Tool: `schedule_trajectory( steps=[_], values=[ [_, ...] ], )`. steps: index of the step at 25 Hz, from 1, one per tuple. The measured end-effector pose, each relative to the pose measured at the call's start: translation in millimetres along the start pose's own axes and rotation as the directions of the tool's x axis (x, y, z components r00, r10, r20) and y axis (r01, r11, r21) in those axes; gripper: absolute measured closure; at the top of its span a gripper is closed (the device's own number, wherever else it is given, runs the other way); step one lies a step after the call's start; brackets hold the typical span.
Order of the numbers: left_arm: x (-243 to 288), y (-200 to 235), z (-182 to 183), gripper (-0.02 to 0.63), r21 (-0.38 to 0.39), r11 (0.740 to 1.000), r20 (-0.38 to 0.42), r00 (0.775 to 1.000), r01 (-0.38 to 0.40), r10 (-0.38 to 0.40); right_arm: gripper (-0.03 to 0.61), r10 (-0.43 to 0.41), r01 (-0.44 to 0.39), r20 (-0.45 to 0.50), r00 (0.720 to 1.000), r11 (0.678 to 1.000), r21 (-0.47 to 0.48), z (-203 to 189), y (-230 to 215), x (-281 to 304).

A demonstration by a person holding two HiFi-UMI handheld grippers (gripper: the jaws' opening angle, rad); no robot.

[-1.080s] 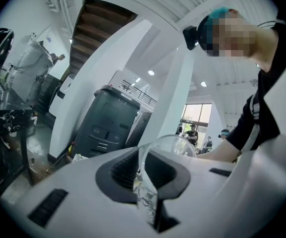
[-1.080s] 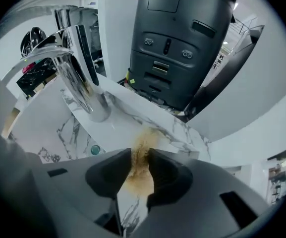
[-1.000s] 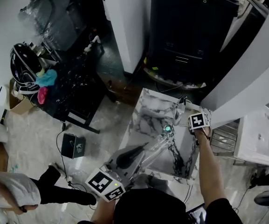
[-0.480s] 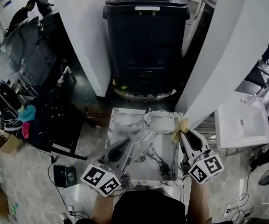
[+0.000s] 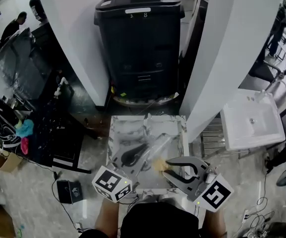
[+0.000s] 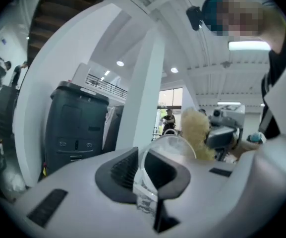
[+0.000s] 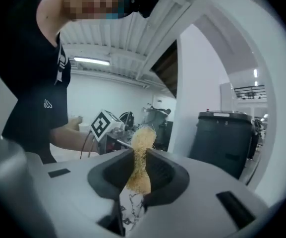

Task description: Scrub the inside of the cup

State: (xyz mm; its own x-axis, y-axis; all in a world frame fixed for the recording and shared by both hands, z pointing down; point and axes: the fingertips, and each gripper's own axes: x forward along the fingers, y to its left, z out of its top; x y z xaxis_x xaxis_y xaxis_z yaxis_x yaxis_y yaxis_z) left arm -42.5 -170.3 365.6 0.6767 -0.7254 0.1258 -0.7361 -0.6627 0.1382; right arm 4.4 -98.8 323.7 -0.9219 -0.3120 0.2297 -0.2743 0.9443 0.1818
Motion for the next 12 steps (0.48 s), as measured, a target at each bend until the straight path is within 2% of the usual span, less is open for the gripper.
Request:
schedule_trajectory(
  steps=[3,7,9,12],
  values=[
    [-2.8,-16.2,-14.2,0.584,0.095,0.992,-0.067,0.994,0.089,-0.083,0.5,0.096,-0.097,-0.023,0.995,0.994,-0.04,2.3,20.6,11.3],
    [-15.1,-27.4,-31.8,0.584,0.19,0.961,-0.169,0.971,0.201,-0.17,0.5,0.192,-0.192,-0.013,0.981,0.979,-0.062,7.1,32.7,25.7],
    [-21.3,-28.1,-42.8,0.584,0.231,0.941,-0.233,0.953,0.246,-0.192,0.501,0.226,-0.229,-0.042,0.973,0.971,-0.068,1.4,34.3,32.8],
    [-30.7,-32.9,-62.6,0.584,0.267,0.903,-0.322,0.914,0.337,-0.246,0.501,0.271,-0.281,-0.11,0.956,0.956,-0.09,-13.7,41.1,42.1]
  ],
)
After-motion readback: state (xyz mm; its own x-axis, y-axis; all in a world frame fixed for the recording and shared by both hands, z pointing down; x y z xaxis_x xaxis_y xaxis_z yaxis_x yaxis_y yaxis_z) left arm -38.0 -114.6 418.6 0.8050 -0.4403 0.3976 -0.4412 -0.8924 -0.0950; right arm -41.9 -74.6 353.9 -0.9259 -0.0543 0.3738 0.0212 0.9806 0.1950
